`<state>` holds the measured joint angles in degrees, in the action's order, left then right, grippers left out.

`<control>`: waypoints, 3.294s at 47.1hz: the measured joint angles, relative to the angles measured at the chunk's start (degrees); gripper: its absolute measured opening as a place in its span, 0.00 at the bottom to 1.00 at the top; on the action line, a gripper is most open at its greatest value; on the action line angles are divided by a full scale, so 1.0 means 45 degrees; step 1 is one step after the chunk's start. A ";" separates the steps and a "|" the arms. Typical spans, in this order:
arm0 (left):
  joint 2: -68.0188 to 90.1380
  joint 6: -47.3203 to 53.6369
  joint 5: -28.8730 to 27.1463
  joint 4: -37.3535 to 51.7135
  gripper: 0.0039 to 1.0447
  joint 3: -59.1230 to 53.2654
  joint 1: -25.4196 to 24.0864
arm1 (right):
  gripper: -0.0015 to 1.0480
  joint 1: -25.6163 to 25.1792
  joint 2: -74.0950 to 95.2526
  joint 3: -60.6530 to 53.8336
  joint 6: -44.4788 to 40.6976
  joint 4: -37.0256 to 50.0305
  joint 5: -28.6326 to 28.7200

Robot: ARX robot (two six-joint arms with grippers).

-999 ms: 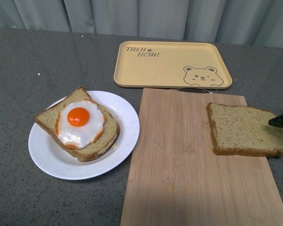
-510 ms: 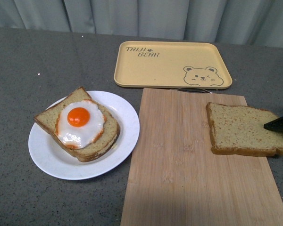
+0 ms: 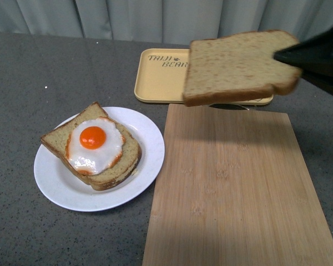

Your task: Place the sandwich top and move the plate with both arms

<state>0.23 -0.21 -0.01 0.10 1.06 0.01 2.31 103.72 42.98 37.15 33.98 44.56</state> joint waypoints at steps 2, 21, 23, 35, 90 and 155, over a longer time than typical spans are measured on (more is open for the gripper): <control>0.0005 0.0000 0.0000 0.0000 0.94 0.0000 0.0000 | 0.02 0.0733 0.0384 0.0024 0.0981 0.1054 -0.0345; 0.0000 0.0000 0.0000 0.0000 0.94 0.0000 0.0000 | 0.02 0.4333 0.3619 0.1219 0.5071 0.4070 -0.2297; 0.0000 0.0000 0.0000 0.0000 0.94 0.0000 0.0000 | 0.02 0.4609 0.3988 0.1447 0.5421 0.4289 -0.2365; 0.0000 -0.0005 0.0000 0.0000 0.94 0.0000 0.0000 | 0.02 0.5785 0.5319 0.2438 0.6421 0.4507 -0.2880; -0.0005 0.0000 -0.0005 -0.0015 0.94 0.0000 0.0000 | 0.45 0.3949 -0.0534 -0.4556 -0.7689 0.9894 -1.4285; -0.0005 0.0000 0.0000 -0.0015 0.94 0.0000 0.0000 | 0.01 -0.0481 -1.6728 -0.9496 -0.8223 -0.1297 -0.9908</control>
<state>0.21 -0.21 -0.01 0.03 1.06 0.01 0.14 28.45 0.25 0.14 28.14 -0.03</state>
